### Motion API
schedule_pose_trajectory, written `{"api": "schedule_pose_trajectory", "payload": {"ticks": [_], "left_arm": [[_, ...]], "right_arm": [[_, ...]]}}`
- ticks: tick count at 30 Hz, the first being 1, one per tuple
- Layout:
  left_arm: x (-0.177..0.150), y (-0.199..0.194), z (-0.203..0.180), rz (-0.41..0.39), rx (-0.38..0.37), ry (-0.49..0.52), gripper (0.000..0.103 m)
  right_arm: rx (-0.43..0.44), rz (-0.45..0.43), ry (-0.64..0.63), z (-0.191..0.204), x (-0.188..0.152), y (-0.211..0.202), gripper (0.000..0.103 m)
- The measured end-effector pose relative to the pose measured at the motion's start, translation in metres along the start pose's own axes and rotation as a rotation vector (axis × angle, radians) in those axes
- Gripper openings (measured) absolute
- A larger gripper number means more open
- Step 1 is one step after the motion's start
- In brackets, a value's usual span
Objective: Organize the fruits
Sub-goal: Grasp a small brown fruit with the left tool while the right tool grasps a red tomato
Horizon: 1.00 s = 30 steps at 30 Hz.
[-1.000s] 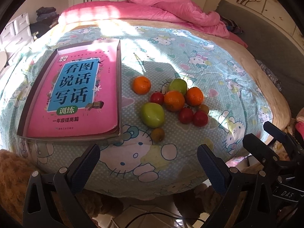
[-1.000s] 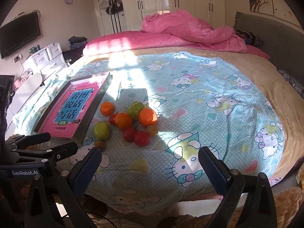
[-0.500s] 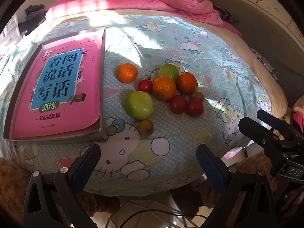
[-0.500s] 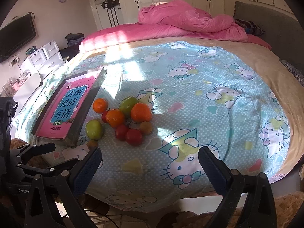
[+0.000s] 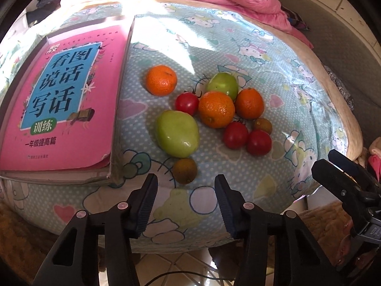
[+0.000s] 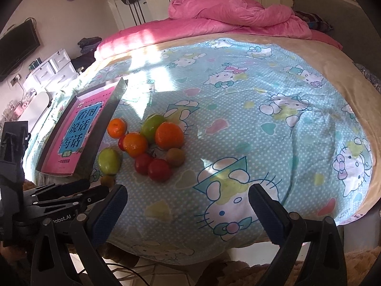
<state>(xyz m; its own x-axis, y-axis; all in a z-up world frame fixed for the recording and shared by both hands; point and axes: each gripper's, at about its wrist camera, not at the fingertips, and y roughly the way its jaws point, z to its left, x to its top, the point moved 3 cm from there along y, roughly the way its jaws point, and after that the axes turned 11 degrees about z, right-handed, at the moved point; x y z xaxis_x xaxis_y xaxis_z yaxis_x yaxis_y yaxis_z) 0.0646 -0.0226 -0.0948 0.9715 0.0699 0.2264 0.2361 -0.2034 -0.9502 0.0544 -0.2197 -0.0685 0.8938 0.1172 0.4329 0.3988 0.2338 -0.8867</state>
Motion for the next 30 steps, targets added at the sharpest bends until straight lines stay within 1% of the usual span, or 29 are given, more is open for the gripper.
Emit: {"api": "schedule_pose_trajectory", "payload": {"ticks": [5,8,11,13,17,19,21,25,27,28,30], "left_arm": [[0.004,0.01,0.001,0.015,0.017,-0.011,0.051],[0.006,0.013,0.0,0.02,0.008,-0.008,0.044],[0.008,0.016,0.001,0.022,0.0,-0.01,0.041],[0.009,0.017,0.002,0.02,-0.006,-0.012,0.038],[0.011,0.018,0.004,0.022,-0.022,-0.015,0.034],[0.011,0.017,0.006,0.022,-0.027,-0.015,0.032],[0.012,0.018,0.007,0.024,-0.035,-0.017,0.03],[0.013,0.018,0.008,0.023,-0.043,-0.018,0.027],[0.014,0.018,0.007,0.021,-0.042,-0.014,0.025],[0.014,0.018,0.007,0.019,-0.041,-0.012,0.024],[0.014,0.018,0.007,0.019,-0.042,-0.01,0.024]], "right_arm": [[0.019,0.044,0.003,-0.003,0.003,0.013,0.102],[0.05,0.072,-0.001,0.001,0.002,0.022,0.102],[0.055,0.082,-0.02,0.008,0.003,0.029,0.091],[0.062,0.092,-0.029,0.012,0.006,0.034,0.087],[0.07,0.105,-0.064,0.021,0.013,0.047,0.073],[0.06,0.12,-0.086,0.026,0.015,0.054,0.07],[0.054,0.135,-0.103,0.03,0.016,0.06,0.059],[0.036,0.132,-0.14,0.037,0.018,0.066,0.052],[0.039,0.129,-0.158,0.041,0.019,0.068,0.045],[0.037,0.131,-0.165,0.042,0.019,0.07,0.044],[0.032,0.135,-0.176,0.044,0.02,0.073,0.036]]}}
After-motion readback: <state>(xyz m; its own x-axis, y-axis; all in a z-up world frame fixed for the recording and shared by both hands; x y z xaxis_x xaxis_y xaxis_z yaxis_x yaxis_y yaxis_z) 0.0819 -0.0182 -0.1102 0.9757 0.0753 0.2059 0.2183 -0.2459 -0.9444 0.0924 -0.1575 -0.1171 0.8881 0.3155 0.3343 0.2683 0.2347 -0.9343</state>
